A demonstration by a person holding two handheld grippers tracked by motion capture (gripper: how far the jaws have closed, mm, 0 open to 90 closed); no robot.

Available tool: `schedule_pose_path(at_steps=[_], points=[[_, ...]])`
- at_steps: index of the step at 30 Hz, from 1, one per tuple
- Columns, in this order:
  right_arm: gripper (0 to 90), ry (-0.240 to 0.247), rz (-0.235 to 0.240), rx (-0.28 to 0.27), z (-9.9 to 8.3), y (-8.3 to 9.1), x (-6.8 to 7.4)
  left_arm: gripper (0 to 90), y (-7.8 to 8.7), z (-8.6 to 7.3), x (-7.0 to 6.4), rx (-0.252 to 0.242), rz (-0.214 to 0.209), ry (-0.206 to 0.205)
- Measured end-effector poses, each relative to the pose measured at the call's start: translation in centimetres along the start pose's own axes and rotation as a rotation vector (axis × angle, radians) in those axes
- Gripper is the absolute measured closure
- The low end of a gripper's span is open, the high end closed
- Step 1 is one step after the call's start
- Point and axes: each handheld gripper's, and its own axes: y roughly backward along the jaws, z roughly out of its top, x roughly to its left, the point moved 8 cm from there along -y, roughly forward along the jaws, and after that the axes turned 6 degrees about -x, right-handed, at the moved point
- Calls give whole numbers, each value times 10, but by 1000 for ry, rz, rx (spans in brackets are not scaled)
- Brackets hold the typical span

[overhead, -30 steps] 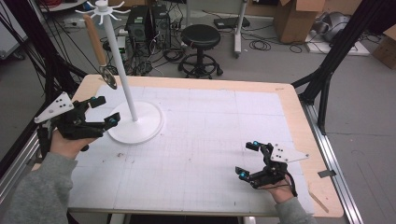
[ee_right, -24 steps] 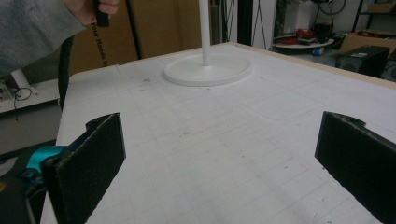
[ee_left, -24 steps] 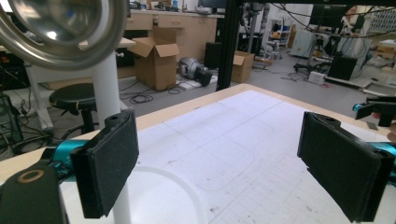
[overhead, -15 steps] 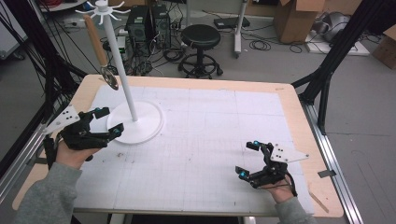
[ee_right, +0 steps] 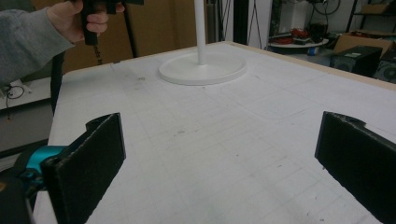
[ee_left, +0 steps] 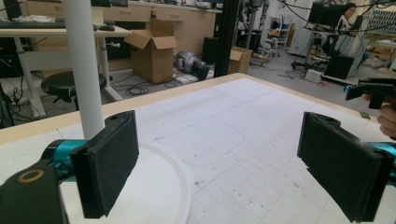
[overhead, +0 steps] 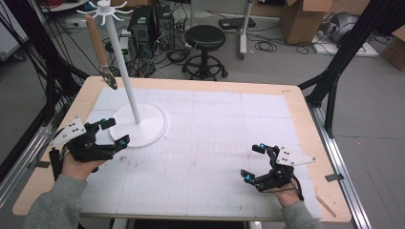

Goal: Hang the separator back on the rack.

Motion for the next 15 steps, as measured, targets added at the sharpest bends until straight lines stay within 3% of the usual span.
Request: schedule_pose_path(at_steps=[3,15], points=[[8,0,-1,2,0,0,0,131,-1,-5,-4,-5,-6,-3],[8,-2,-15,-1,1,1,-1,131,0,-29,-10,51,-1,-4]])
